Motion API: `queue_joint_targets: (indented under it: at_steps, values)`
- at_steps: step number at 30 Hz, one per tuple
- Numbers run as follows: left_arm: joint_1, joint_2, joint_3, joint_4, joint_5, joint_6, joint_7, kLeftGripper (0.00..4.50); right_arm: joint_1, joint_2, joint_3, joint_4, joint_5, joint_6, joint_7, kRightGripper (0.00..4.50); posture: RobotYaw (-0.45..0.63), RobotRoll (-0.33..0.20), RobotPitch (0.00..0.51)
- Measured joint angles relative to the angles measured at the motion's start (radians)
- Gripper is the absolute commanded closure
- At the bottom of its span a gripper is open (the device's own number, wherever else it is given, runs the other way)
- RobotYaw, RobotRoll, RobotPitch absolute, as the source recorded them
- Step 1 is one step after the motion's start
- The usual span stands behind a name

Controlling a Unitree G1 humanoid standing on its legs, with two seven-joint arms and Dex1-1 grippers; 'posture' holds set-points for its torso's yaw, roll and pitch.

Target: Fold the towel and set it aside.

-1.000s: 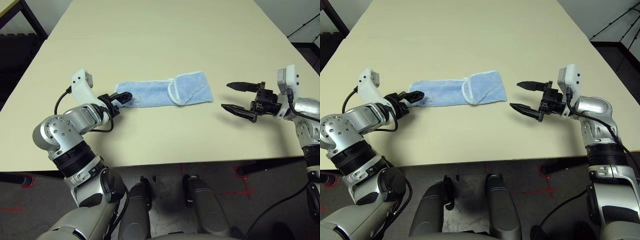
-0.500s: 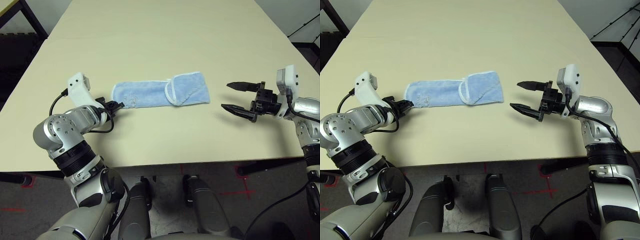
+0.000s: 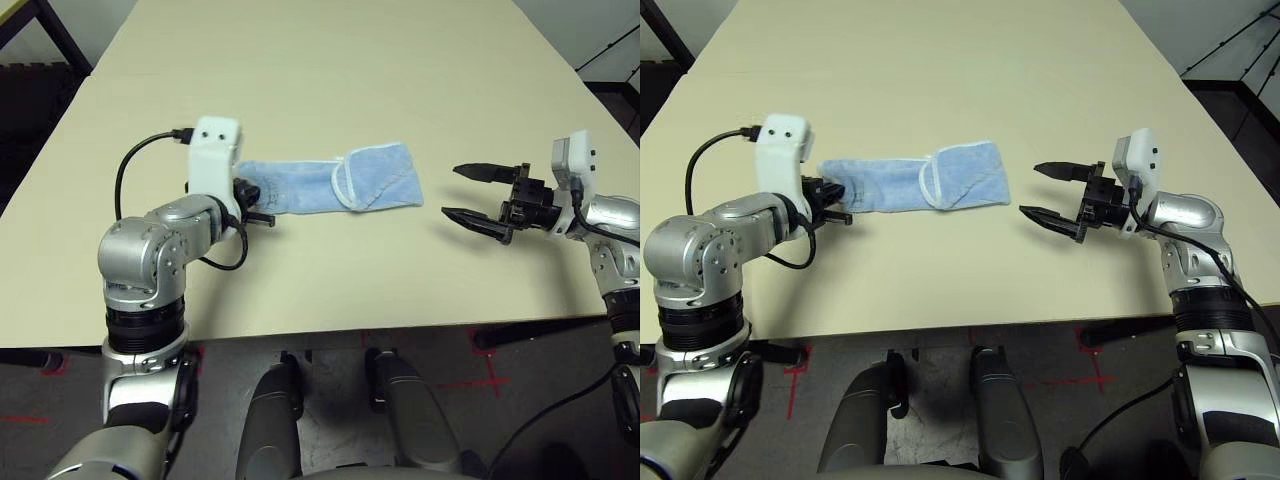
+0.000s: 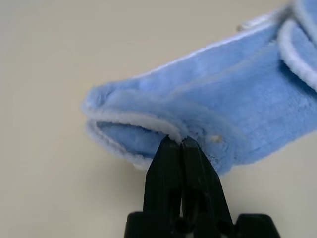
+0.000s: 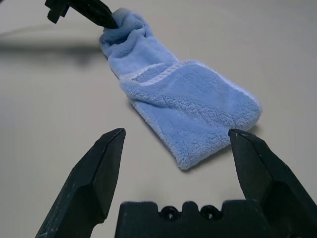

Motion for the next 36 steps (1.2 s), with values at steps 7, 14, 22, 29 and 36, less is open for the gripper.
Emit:
queue_joint_targets:
  at_steps: [7, 14, 22, 29, 36]
  values:
    - [-0.013, 0.156, -0.199, -0.015, 0.104, -0.149, -0.098, 4.43, 0.002, 0.000, 0.000, 0.000, 0.000, 0.000, -0.009, 0.00, -0.20, 0.000, 0.213]
    - [-0.088, 0.268, -0.358, -0.030, 0.262, -0.293, -0.208, 4.43, 0.009, 0.001, 0.000, -0.002, 0.000, 0.000, -0.014, 0.00, -0.20, 0.000, 0.216]
    - [-0.147, 0.260, -0.385, -0.030, 0.353, -0.341, -0.311, 4.43, 0.018, 0.004, 0.000, -0.006, 0.000, 0.000, -0.018, 0.00, -0.20, 0.000, 0.219]
    - [-0.174, 0.208, -0.401, -0.031, 0.397, -0.349, -0.378, 4.43, 0.018, 0.006, 0.000, -0.006, 0.000, 0.000, -0.024, 0.00, -0.20, 0.000, 0.220]
    - [-0.205, 0.169, -0.447, -0.036, 0.434, -0.362, -0.446, 4.43, 0.018, 0.007, 0.000, -0.006, 0.000, 0.000, -0.030, 0.00, -0.21, 0.000, 0.218]
